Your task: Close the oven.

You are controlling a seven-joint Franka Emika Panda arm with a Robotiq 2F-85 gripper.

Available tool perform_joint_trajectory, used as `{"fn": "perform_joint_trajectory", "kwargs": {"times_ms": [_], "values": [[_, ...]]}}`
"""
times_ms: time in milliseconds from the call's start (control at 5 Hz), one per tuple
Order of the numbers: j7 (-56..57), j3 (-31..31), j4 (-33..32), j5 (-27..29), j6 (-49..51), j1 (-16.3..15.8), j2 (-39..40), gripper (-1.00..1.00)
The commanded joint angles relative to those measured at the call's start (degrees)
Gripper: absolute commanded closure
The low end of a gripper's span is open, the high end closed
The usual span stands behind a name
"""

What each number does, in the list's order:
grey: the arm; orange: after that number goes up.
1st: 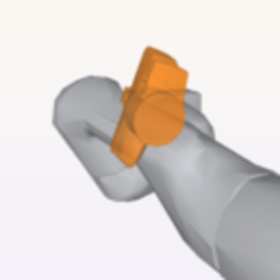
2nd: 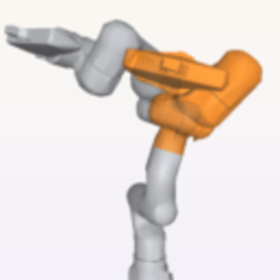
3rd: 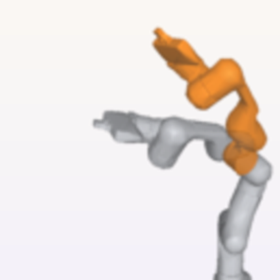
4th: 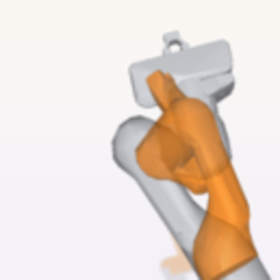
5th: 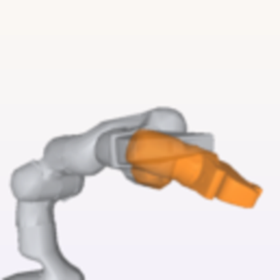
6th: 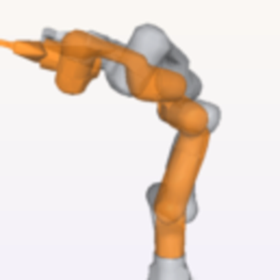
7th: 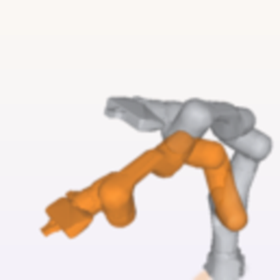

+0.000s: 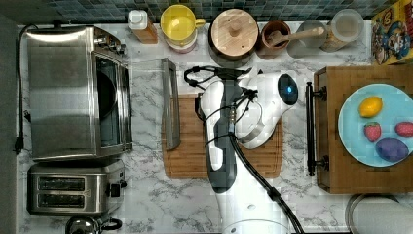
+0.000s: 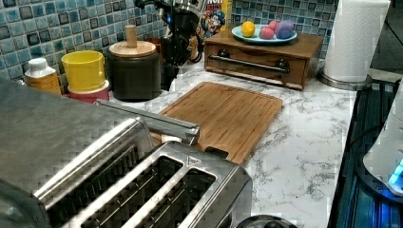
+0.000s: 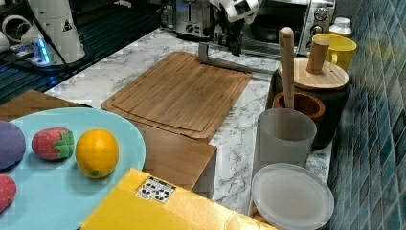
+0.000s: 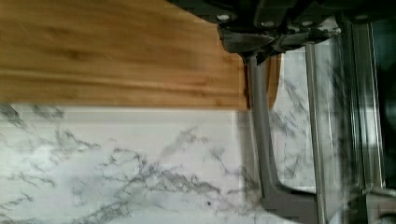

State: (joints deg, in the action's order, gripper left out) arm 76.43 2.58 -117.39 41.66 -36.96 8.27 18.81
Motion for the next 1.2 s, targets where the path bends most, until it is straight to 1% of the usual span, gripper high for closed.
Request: {"fn": "perform_joint_trajectory", "kwargs": {"times_ms": [200, 400, 600, 800, 1000, 1200], "values": [[3.65, 3.56, 4.89, 2.53, -1.5, -1.48, 3.51, 1.0], [1.56, 4.29, 5.98, 0.49, -3.6, -3.01, 6.15, 1.0], [0.11, 5.05, 9.09, 1.49, -0.84, -2.77, 8.31, 1.0], [1.52, 6.91, 8.56, 6.04, -1.03, -1.44, 6.56, 1.0], [1.05, 8.24, 9.72, 7.47, 0.75, 0.58, 6.34, 1.0], [0.36, 8.26, 9.94, 6.83, -0.35, 0.43, 6.17, 1.0]]}}
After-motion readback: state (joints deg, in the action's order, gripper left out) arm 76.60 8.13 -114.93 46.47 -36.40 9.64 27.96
